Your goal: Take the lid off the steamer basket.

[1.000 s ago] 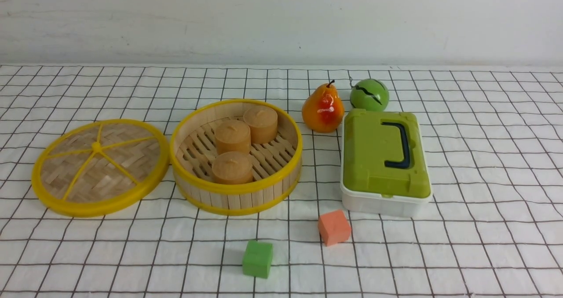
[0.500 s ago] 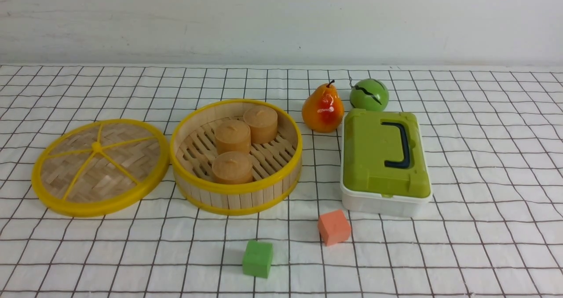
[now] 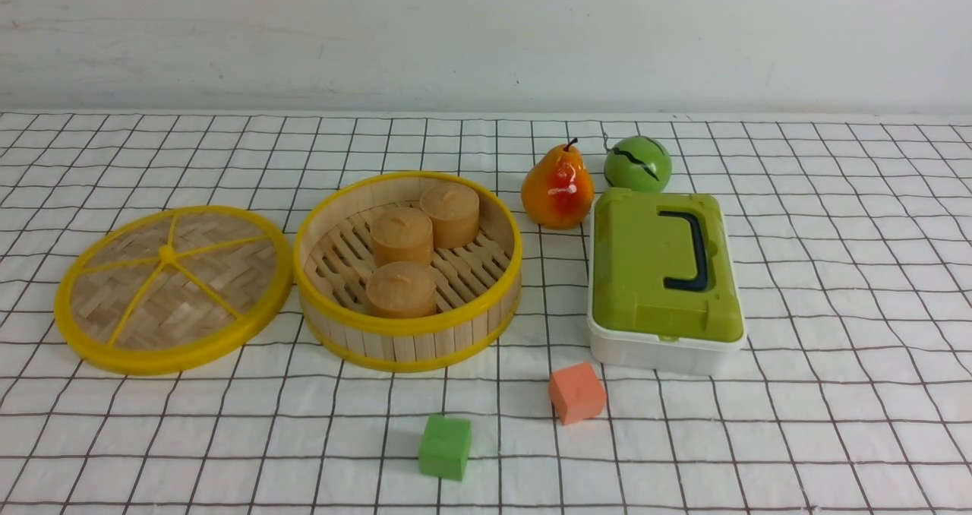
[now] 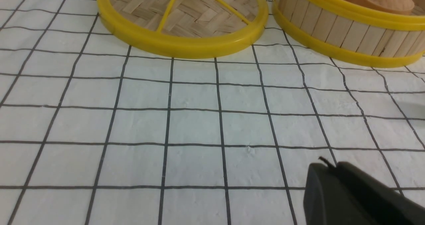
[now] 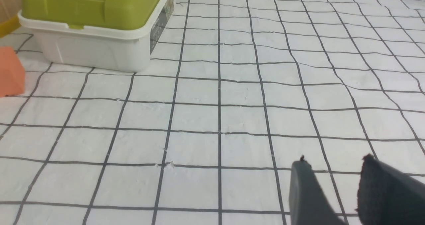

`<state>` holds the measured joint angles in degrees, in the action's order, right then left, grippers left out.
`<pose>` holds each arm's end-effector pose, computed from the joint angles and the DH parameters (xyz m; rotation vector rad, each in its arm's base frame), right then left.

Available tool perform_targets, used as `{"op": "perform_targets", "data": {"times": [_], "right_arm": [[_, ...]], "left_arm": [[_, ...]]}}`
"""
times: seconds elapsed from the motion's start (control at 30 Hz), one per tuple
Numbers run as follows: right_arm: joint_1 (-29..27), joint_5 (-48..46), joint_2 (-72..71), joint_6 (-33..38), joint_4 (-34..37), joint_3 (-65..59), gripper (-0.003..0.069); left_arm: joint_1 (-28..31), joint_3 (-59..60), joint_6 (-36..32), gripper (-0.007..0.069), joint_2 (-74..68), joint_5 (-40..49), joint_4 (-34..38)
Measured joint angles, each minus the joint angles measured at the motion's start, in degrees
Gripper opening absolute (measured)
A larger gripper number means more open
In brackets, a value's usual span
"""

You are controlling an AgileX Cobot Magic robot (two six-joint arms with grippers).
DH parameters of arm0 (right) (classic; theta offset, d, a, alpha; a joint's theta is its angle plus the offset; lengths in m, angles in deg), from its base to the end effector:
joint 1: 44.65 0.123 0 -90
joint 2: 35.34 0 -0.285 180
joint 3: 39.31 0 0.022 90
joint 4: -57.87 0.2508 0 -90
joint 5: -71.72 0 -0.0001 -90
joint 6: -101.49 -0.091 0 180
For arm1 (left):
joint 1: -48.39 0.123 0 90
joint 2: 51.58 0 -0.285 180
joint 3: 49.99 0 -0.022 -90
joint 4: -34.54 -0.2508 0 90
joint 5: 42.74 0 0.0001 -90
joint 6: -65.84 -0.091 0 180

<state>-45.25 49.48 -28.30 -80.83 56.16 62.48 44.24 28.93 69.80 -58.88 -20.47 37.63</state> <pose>0.0520 -0.0016 0.1732 0.0297 1.8757 -0.0089 0.0521 -0.0056 0.1688 -0.0302 1.8955 -0.1498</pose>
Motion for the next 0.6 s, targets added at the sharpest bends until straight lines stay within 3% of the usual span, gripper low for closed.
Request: {"op": "perform_targets", "data": {"times": [0.6], "right_arm": [[0.00,0.00,0.00,0.00,0.00,0.00,0.0239]], "left_arm": [[0.00,0.00,0.00,0.0048,0.00,0.00,0.00]]}}
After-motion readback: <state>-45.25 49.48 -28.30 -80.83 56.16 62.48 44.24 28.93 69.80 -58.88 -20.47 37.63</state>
